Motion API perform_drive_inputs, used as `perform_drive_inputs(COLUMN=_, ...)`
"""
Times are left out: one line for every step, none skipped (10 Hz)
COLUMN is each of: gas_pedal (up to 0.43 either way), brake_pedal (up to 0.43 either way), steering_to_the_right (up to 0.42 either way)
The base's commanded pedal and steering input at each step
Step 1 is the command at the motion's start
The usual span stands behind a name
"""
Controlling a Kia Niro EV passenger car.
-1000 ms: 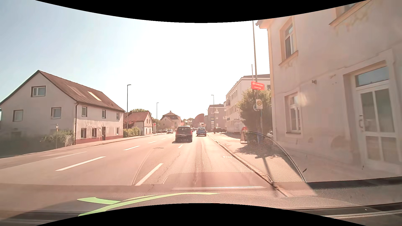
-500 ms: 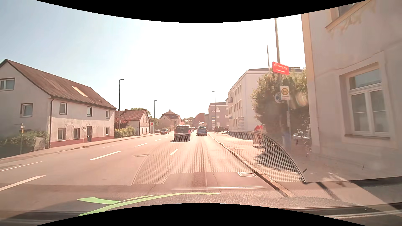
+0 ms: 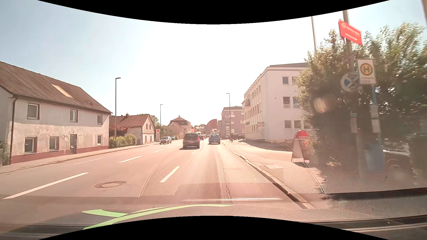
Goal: Follow the waypoints while adhering to traffic rules and regulations
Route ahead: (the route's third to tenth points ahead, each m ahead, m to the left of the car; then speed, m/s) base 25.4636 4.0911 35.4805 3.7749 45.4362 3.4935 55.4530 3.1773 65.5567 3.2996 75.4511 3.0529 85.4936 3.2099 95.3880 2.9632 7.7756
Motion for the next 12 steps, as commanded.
perform_drive_inputs(gas_pedal=0.079, brake_pedal=0.000, steering_to_the_right=-0.002)
perform_drive_inputs(gas_pedal=0.079, brake_pedal=0.000, steering_to_the_right=-0.002)
perform_drive_inputs(gas_pedal=0.079, brake_pedal=0.000, steering_to_the_right=-0.002)
perform_drive_inputs(gas_pedal=0.087, brake_pedal=0.000, steering_to_the_right=-0.001)
perform_drive_inputs(gas_pedal=0.087, brake_pedal=0.000, steering_to_the_right=-0.001)
perform_drive_inputs(gas_pedal=0.087, brake_pedal=0.000, steering_to_the_right=-0.001)
perform_drive_inputs(gas_pedal=0.079, brake_pedal=0.000, steering_to_the_right=-0.002)
perform_drive_inputs(gas_pedal=0.067, brake_pedal=0.000, steering_to_the_right=-0.002)
perform_drive_inputs(gas_pedal=0.067, brake_pedal=0.000, steering_to_the_right=-0.002)
perform_drive_inputs(gas_pedal=0.059, brake_pedal=0.000, steering_to_the_right=-0.002)
perform_drive_inputs(gas_pedal=0.059, brake_pedal=0.000, steering_to_the_right=-0.002)
perform_drive_inputs(gas_pedal=0.039, brake_pedal=0.000, steering_to_the_right=-0.002)
